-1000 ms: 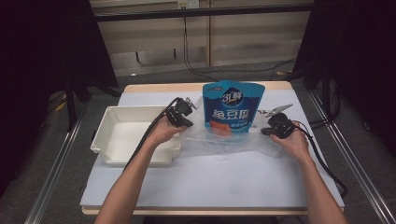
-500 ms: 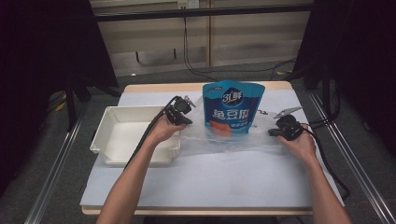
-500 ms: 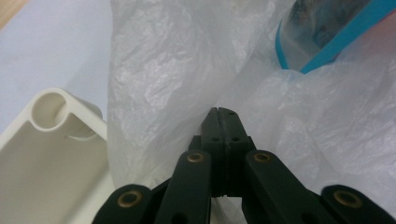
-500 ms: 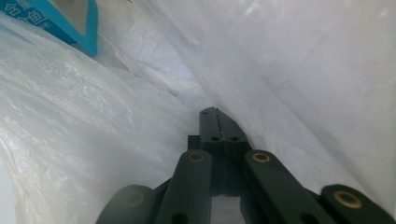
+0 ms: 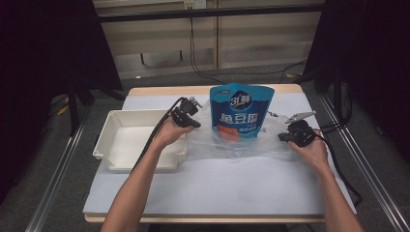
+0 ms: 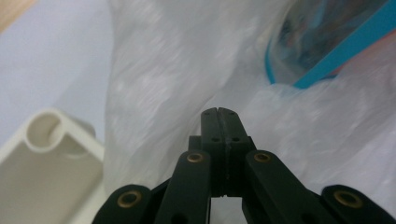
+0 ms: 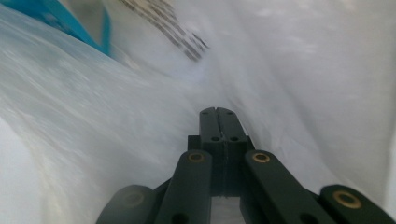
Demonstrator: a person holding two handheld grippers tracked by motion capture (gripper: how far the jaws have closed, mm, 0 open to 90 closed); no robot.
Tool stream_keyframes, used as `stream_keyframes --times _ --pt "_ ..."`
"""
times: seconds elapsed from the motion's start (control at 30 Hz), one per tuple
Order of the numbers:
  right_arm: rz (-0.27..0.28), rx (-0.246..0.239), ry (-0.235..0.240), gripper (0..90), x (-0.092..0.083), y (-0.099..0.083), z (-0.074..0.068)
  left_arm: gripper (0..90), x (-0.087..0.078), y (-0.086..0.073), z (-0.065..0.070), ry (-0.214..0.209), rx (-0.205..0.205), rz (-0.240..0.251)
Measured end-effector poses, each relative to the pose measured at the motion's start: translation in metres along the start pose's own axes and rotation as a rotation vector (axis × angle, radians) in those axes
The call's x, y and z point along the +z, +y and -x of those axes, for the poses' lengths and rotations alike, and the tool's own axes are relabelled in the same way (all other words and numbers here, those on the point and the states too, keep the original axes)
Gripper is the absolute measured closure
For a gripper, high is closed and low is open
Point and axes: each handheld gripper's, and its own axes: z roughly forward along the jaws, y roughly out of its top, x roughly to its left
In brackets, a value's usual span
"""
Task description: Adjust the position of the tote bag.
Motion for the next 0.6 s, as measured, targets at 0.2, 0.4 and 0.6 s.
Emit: stream_keyframes --times 0.2,0.4,0.6 --pt "0.047 -0.055 0.024 90.0 -0.011 0.018 -0.019 89.8 -0.008 0.023 0.002 -0.014 0.015 0.009" --pt "0.036 -0.065 0.064 90.0 -0.001 0.019 -0.033 89.7 0.004 0.033 -0.003 -0.067 0.001 -0.008" --pt "0.043 -0.072 0.099 90.0 0.004 0.021 -0.042 89.3 0.013 0.044 -0.001 -0.075 0.014 -0.045"
